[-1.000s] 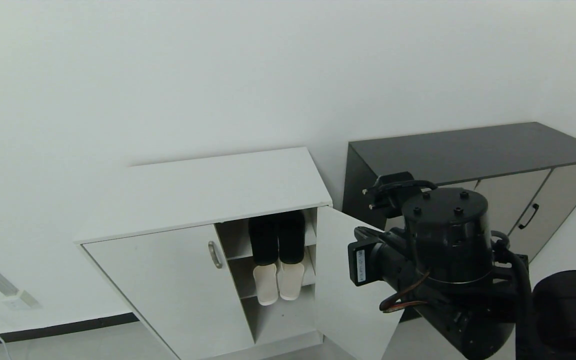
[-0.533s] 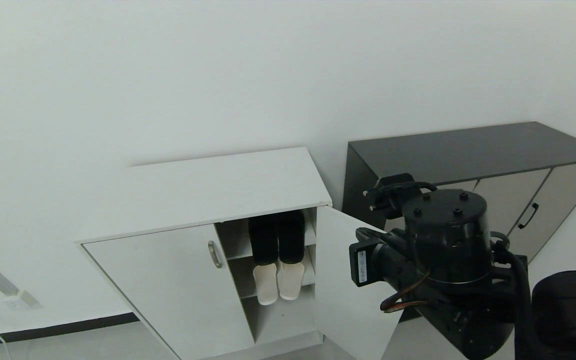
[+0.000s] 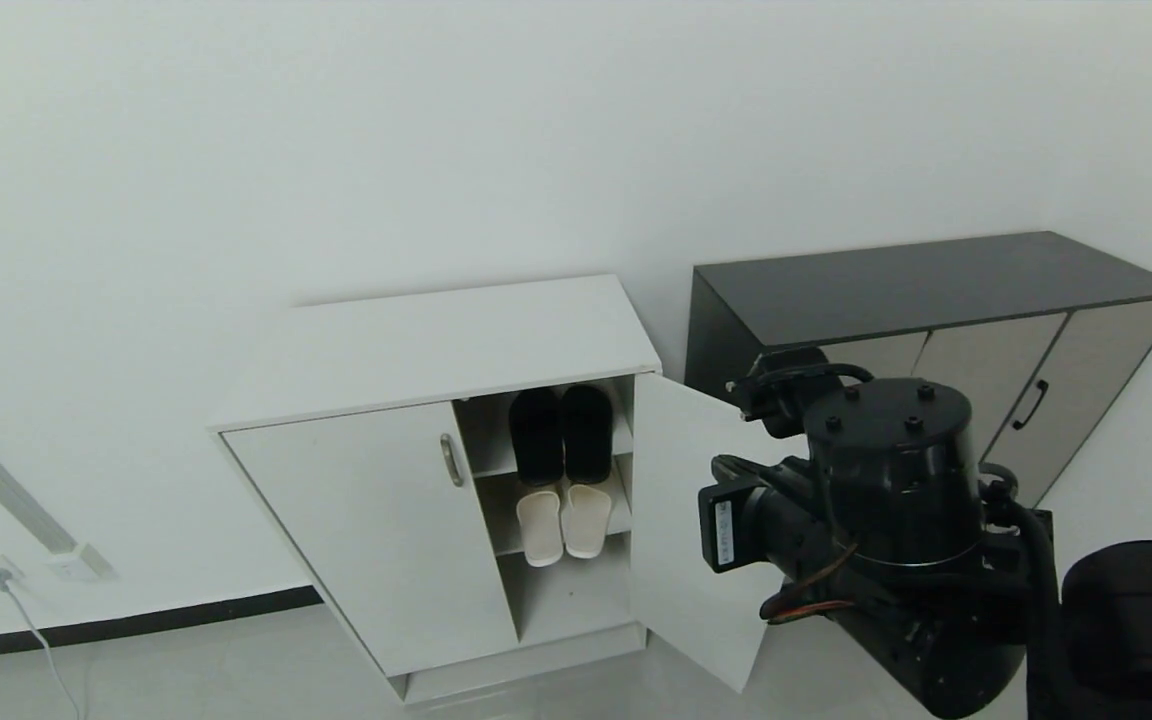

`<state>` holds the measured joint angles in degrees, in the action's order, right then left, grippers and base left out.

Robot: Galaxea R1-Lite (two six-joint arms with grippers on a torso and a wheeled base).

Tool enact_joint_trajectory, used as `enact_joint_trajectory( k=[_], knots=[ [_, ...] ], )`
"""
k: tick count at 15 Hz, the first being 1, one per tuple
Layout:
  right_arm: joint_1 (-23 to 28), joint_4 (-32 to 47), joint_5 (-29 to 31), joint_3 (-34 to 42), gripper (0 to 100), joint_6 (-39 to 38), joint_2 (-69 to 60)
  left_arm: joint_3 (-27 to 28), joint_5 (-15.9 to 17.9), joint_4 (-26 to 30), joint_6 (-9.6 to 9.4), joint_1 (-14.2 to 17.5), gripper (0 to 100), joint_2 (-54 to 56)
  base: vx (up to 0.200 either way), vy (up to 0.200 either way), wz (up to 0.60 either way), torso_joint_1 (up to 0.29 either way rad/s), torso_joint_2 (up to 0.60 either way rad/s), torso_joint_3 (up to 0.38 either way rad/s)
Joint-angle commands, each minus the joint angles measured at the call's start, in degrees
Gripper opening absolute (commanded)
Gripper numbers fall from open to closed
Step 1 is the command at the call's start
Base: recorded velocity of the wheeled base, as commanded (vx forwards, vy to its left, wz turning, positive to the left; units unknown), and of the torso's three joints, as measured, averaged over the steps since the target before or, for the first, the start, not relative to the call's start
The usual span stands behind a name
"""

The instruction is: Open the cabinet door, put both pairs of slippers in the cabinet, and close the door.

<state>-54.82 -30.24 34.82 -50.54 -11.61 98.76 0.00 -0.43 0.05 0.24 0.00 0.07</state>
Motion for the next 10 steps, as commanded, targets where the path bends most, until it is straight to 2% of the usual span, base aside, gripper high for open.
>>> enact_joint_trajectory(
  k=[1, 3, 6, 8, 10],
  knots=[
    [0.94, -0.08, -0.01, -0.08, 0, 0.00, 0.47, 0.00, -0.01, 0.04, 0.02, 0.00, 0, -0.07, 0.000, 0.000, 0.00, 0.000, 0.00, 0.000],
    [3.23, -0.08, -0.10, -0.79, 0, 0.62, 0.65, 0.00, -0.01, -0.05, 0.02, 0.00, 0, -0.07, 0.000, 0.000, 0.00, 0.000, 0.00, 0.000],
    [11.14, 0.98, -4.67, -8.43, 0, 1.67, 2.67, 0.00, -0.01, -0.05, 0.02, 0.00, 0, -0.07, 0.000, 0.000, 0.00, 0.000, 0.00, 0.000],
    [17.82, 6.34, -6.69, -17.13, 0, 2.03, 6.98, 0.00, -0.01, -0.05, 0.02, 0.00, 0, -0.07, 0.000, 0.000, 0.00, 0.000, 0.00, 0.000],
    [22.21, 10.38, -11.00, -22.93, 0, 1.32, 10.32, 0.00, -0.01, 0.04, 0.02, 0.00, 0, -0.07, 0.000, 0.000, 0.00, 0.000, 0.00, 0.000]
  ],
)
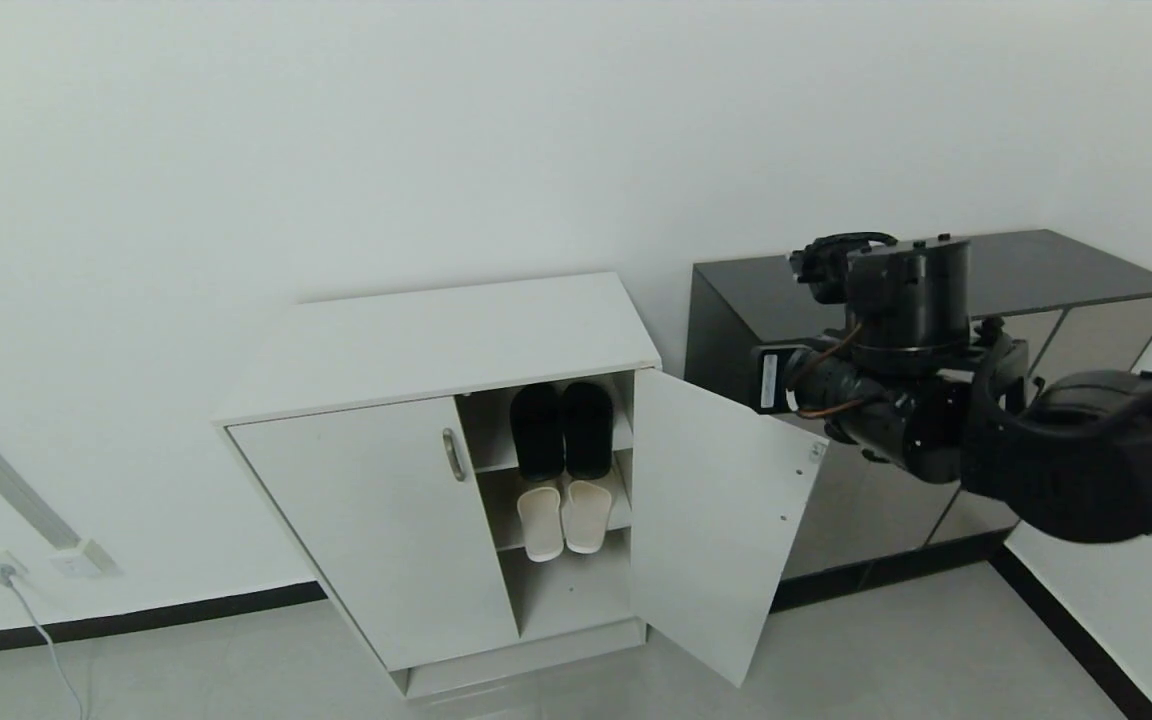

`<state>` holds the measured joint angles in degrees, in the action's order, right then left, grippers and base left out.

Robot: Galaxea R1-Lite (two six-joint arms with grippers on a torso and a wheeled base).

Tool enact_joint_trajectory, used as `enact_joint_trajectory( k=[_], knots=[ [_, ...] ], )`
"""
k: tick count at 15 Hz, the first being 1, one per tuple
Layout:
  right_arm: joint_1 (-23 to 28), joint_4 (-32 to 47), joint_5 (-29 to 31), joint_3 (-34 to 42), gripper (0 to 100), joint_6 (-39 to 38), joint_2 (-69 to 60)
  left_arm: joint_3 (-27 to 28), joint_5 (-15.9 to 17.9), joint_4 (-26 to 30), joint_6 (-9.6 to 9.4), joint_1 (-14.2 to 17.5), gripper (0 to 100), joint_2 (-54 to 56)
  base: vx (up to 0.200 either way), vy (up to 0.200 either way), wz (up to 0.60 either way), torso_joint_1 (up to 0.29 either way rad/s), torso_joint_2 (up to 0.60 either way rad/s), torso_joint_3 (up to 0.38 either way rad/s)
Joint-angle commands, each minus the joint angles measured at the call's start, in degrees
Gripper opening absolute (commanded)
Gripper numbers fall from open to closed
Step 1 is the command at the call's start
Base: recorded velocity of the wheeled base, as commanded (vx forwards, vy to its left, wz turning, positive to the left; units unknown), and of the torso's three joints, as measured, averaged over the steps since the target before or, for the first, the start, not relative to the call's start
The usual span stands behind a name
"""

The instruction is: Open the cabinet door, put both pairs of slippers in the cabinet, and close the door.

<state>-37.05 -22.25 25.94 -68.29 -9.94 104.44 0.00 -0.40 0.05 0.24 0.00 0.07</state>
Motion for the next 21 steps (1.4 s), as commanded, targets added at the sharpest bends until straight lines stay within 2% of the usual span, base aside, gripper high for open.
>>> enact_joint_trajectory(
  k=[1, 2, 4, 10, 21],
  knots=[
    [6.02, 2.65, -2.65, -7.29, 0, -0.52, 6.92, 0.00, -0.04, -0.05, 0.02, 0.00, 0, -0.07, 0.000, 0.000, 0.00, 0.000, 0.00, 0.000],
    [6.29, 2.65, -2.74, -7.65, 0, -0.61, 7.27, 0.00, -0.04, 0.04, 0.02, 0.00, 0, -0.07, 0.000, 0.000, 0.00, 0.000, 0.00, 0.000],
    [9.27, 2.47, -6.69, -11.16, 0, -1.40, 12.72, 0.00, -0.04, -0.05, 0.02, 0.00, 0, -0.07, 0.000, 0.000, 0.00, 0.000, 0.00, 0.000],
    [13.67, 2.12, -8.54, -19.16, 0, -1.93, 23.88, 0.00, -0.04, -0.05, 0.02, 0.00, 0, -0.07, 0.000, 0.000, 0.00, 0.000, 0.00, 0.000],
    [15.16, 2.38, -8.54, -21.09, 0, -1.93, 28.37, 0.00, -0.04, -0.05, 0.02, 0.00, 0, -0.07, 0.000, 0.000, 0.00, 0.000, 0.00, 0.000]
  ],
)
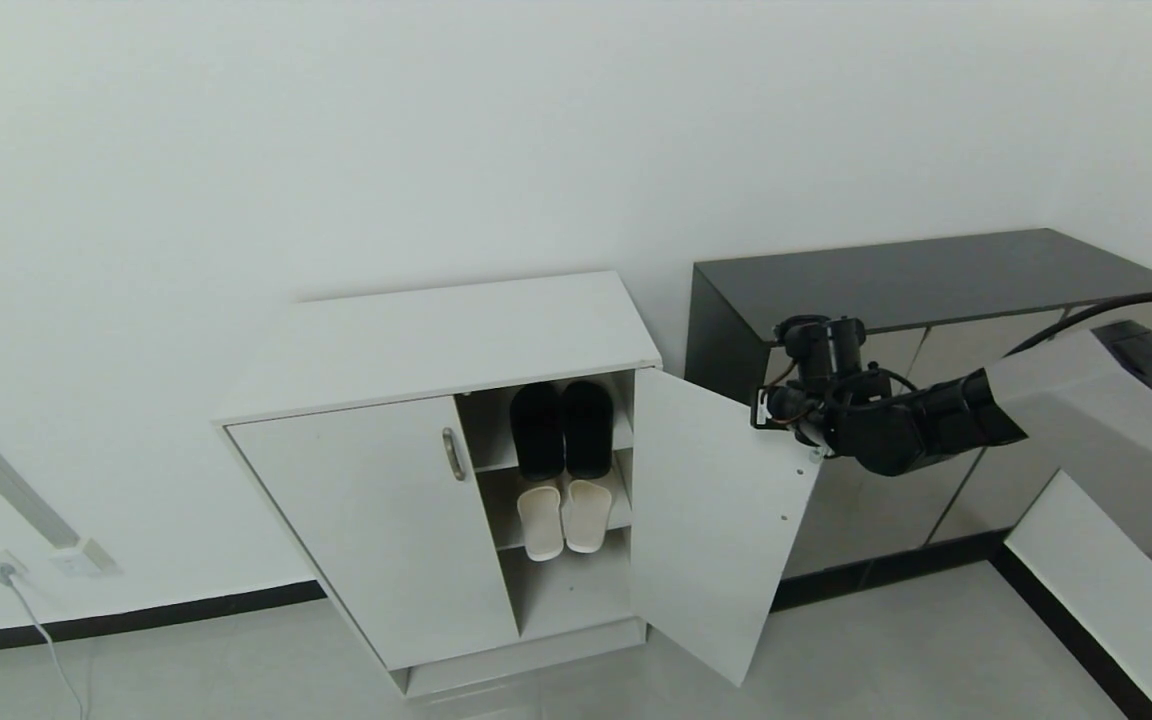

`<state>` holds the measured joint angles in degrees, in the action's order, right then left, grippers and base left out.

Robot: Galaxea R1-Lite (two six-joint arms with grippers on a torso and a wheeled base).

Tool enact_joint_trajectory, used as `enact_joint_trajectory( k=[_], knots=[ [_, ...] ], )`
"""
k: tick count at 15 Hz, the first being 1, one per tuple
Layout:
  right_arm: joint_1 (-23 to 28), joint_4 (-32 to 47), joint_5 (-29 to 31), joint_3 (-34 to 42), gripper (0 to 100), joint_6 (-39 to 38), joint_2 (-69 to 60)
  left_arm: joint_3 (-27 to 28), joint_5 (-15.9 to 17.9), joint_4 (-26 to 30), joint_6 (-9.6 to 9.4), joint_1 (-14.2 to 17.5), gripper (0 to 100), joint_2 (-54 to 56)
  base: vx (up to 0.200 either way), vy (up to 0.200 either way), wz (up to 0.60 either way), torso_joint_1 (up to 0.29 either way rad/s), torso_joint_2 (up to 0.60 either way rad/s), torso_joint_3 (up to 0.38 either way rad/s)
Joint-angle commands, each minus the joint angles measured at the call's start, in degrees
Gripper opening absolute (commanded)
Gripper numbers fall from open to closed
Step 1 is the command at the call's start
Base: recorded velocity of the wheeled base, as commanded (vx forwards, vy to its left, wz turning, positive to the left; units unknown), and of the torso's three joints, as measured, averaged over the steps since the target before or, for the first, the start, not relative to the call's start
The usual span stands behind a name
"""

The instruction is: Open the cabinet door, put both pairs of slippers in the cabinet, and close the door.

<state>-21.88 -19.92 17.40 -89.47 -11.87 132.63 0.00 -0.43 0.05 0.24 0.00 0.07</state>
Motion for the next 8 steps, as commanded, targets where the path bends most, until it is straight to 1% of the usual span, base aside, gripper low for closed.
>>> enact_joint_trajectory(
  k=[1, 5, 8],
  knots=[
    [0.00, 0.32, 0.01, 0.26, 0, 0.01, -0.01, 0.00, -0.01, 0.04, 0.02, 0.00, 0, -0.07, 0.000, 0.000, 0.00, 0.000, 0.00, 0.000],
    [-0.44, 1.81, 0.01, 0.96, 0, 0.01, -0.89, 0.00, -0.01, -0.05, 0.02, 0.00, 0, -0.07, 0.000, 0.000, 0.00, 0.000, 0.00, 0.000],
    [-2.73, 1.64, 0.01, 5.09, 0, 0.01, -3.87, 0.00, -0.01, -0.05, 0.02, 0.00, 0, -0.07, 0.000, 0.000, 0.00, 0.000, 0.00, 0.000]
  ],
)
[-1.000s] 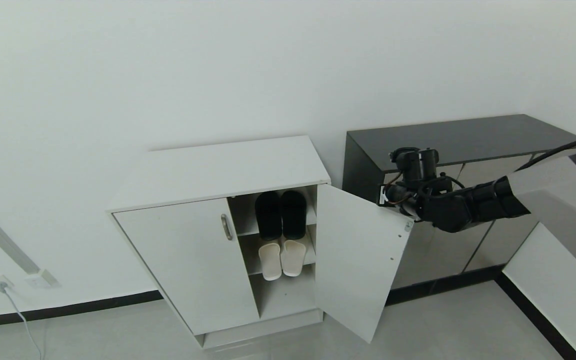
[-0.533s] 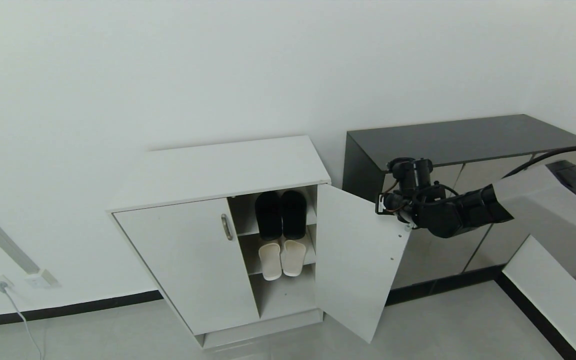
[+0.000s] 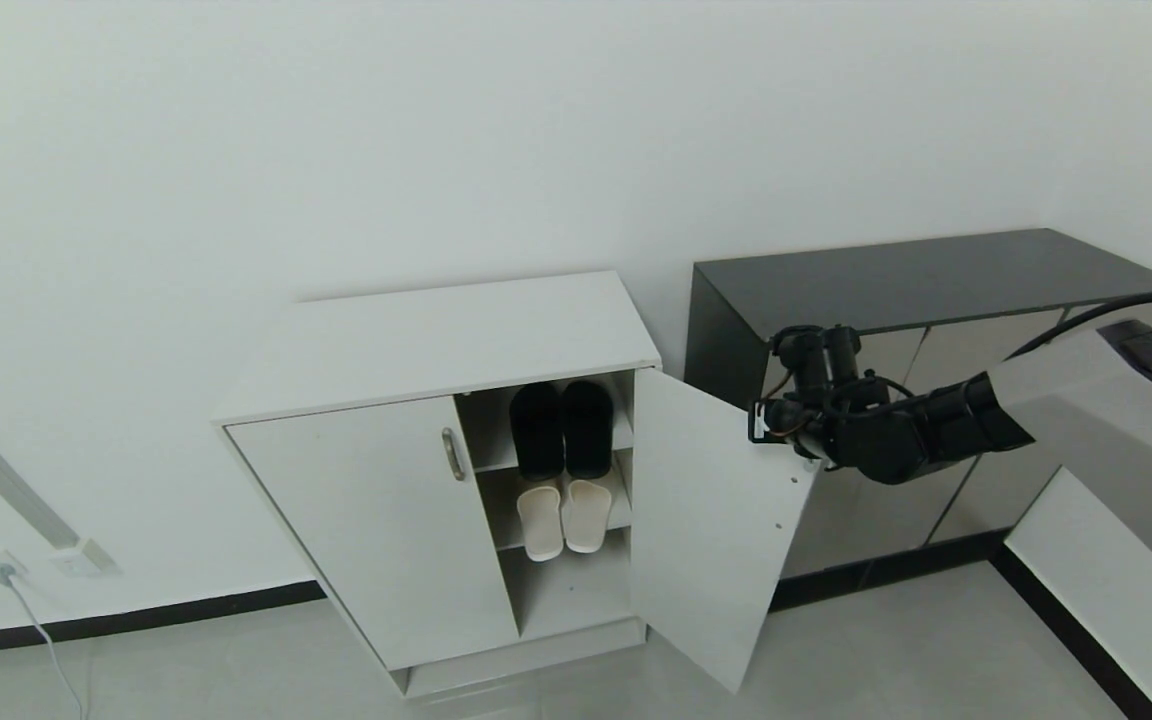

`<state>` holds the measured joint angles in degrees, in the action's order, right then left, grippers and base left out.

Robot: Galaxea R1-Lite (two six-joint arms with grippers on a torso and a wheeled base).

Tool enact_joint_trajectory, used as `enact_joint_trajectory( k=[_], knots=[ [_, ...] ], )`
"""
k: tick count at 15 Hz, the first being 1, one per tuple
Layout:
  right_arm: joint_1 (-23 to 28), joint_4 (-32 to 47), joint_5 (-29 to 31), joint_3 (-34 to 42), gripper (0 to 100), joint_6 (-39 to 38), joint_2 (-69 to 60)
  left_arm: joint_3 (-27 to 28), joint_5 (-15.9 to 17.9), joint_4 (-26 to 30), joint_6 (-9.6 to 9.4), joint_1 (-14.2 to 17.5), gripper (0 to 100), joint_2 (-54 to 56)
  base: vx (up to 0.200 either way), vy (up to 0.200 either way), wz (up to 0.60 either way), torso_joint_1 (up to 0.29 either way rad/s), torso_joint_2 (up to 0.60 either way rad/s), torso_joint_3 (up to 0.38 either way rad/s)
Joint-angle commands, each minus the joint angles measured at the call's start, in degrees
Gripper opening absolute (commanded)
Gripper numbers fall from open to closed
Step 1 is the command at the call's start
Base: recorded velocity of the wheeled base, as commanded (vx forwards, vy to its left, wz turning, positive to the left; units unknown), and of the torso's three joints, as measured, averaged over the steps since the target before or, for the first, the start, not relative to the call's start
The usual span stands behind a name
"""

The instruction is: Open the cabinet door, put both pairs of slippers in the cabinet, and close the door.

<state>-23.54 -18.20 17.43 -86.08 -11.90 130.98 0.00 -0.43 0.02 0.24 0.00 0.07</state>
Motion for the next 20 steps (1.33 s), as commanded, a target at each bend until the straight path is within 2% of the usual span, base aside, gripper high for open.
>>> enact_joint_trajectory(
  k=[1, 6, 13, 17, 20],
  knots=[
    [-1.95, -0.08, -0.03, 3.20, 0, -0.06, -3.53, 0.00, -0.01, -0.02, 0.02, 0.00, 0, -0.07, 0.000, 0.000, 0.00, 0.000, 0.00, 0.000],
    [-8.36, -0.34, -0.03, 10.76, 0, -2.08, -8.46, 0.00, -0.01, 0.06, 0.02, 0.00, 0, -0.07, 0.000, 0.000, 0.00, 0.000, 0.00, 0.000],
    [-17.86, -0.26, -0.29, 13.22, 0, -6.30, -10.39, 0.00, -0.01, 0.06, 0.02, 0.00, 0, -0.07, 0.000, 0.000, 0.00, 0.000, 0.00, 0.000],
    [-18.91, -1.57, -0.21, 14.53, 0, -6.30, -12.76, 0.00, -0.01, -0.02, 0.02, 0.00, 0, -0.07, 0.000, 0.000, 0.00, 0.000, 0.00, 0.000],
    [-18.82, -1.93, -0.38, 18.84, 0, -5.77, -17.25, 0.00, -0.01, -0.02, 0.02, 0.00, 0, -0.07, 0.000, 0.000, 0.00, 0.000, 0.00, 0.000]
  ],
)
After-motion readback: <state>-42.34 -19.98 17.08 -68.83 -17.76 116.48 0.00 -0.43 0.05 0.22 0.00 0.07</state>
